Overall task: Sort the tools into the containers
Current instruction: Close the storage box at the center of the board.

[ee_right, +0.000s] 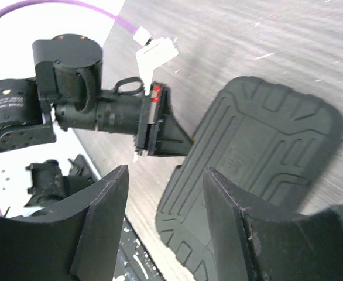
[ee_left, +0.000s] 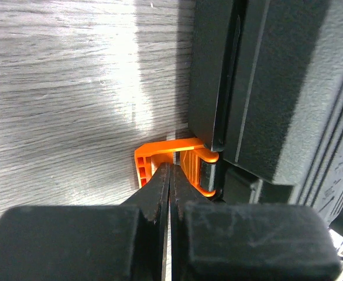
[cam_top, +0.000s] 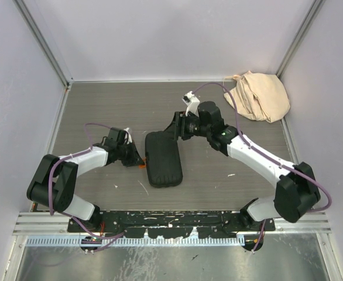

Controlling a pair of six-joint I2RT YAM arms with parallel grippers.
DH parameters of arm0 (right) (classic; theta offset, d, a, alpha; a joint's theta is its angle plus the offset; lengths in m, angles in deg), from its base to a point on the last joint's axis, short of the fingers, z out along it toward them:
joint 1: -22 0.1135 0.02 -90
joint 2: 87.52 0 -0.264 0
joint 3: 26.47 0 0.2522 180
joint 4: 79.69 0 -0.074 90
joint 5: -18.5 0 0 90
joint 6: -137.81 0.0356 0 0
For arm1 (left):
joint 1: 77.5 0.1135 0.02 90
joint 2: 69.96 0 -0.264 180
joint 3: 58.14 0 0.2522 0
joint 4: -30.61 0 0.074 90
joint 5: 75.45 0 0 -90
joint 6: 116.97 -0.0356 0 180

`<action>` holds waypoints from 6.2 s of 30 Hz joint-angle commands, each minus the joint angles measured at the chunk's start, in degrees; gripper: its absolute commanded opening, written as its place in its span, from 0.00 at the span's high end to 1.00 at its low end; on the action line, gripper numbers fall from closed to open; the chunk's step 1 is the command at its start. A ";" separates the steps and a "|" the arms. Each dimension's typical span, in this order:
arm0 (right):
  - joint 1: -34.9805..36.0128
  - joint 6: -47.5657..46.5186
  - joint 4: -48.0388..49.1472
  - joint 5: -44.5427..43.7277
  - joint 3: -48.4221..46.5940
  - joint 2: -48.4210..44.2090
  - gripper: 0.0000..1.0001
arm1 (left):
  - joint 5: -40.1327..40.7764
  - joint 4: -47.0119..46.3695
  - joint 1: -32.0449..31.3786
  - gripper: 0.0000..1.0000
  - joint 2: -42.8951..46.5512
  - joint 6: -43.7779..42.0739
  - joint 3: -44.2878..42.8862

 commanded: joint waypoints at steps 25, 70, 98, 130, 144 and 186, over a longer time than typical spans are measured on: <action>5.45 -0.42 -5.57 -28.01 7.32 0.50 0.06 | 7.75 16.29 -0.85 0.55 15.70 -1.96 -8.43; 13.20 -2.04 -12.82 -36.69 2.39 6.96 0.03 | 14.40 12.10 -0.73 0.66 13.14 -0.20 0.80; 13.20 -1.37 -11.56 -33.14 3.11 6.09 0.06 | 6.87 -10.29 -0.72 0.40 9.16 17.24 12.98; 13.30 -1.60 -10.77 -29.29 2.18 10.24 0.07 | 0.06 -22.76 -0.72 0.02 11.12 19.52 18.25; 13.39 -1.44 -10.34 -28.44 2.56 10.68 0.07 | -0.52 -16.37 -0.78 0.26 11.64 16.69 14.12; 13.38 -1.63 -10.06 -27.05 2.68 11.82 0.08 | -3.50 -24.10 -0.89 0.42 19.33 20.71 15.52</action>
